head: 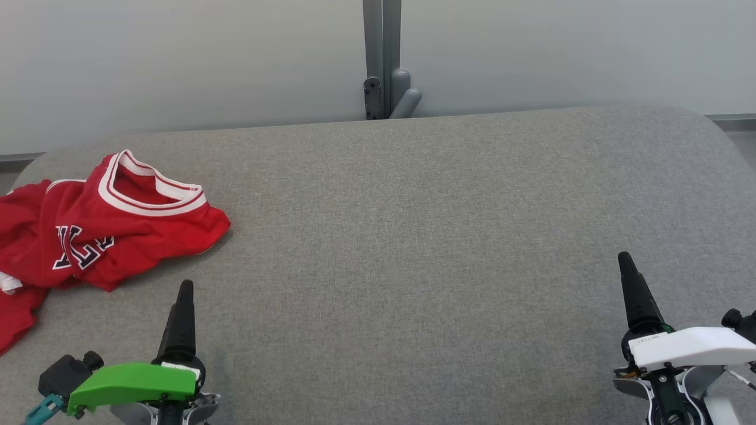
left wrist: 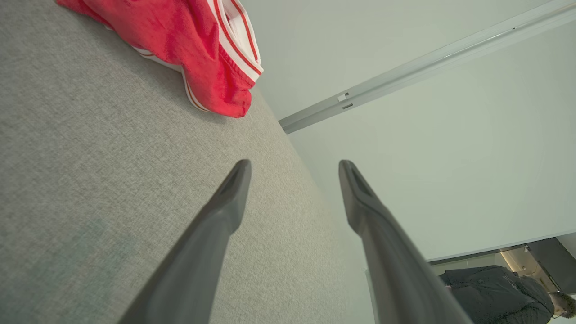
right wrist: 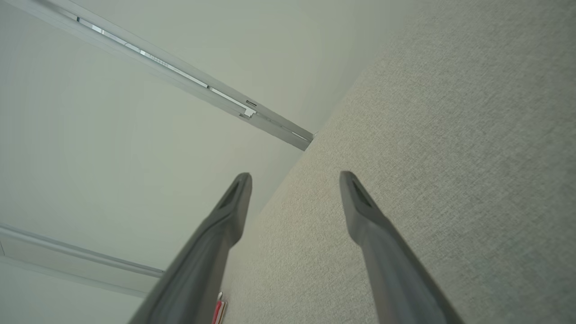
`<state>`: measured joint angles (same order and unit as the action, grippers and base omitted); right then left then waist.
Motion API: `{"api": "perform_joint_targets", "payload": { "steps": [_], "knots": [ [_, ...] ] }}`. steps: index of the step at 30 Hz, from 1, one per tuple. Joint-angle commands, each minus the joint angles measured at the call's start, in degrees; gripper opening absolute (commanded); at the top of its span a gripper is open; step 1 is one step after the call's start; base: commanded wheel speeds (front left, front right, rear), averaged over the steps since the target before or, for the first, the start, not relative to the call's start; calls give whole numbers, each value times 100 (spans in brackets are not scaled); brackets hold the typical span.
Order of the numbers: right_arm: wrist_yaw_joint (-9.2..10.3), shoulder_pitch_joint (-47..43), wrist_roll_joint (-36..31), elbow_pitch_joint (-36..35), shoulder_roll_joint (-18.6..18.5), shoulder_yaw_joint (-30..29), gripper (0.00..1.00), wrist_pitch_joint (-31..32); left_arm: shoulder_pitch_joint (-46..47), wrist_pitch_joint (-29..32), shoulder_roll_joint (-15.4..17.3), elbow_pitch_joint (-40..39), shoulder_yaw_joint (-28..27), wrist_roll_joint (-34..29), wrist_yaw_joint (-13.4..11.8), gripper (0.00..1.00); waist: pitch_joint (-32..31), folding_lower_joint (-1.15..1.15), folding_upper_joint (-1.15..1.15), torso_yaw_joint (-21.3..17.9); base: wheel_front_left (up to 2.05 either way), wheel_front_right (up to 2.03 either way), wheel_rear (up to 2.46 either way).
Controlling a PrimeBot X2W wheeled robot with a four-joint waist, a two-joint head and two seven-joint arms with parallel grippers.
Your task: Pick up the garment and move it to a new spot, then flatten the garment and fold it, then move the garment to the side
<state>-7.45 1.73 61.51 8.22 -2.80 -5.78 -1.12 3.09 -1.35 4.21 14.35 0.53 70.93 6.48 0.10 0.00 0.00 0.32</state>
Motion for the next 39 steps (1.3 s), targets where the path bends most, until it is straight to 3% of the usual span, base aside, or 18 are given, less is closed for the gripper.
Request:
{"api": "perform_joint_targets", "payload": {
  "steps": [1, 17, 39],
  "knots": [
    [-2, 30, -403, -162, -67, 33, 100, -77, 49, -74, 61, -101, 47, -318, -17, 100, -2, 0, 0, 2, 0, 0, 0],
    [-3, -141, -2286, -197, -105, 39, 100, -379, -182, -370, 110, -105, 236, -2221, -38, 100, -4, 0, 0, -5, 0, 0, 0],
    [-4, -223, -4015, 195, -275, 206, 100, -766, -427, -752, 136, -211, 240, -4219, -70, 100, 17, 0, 0, 23, 0, 0, 0]
  ]
}}
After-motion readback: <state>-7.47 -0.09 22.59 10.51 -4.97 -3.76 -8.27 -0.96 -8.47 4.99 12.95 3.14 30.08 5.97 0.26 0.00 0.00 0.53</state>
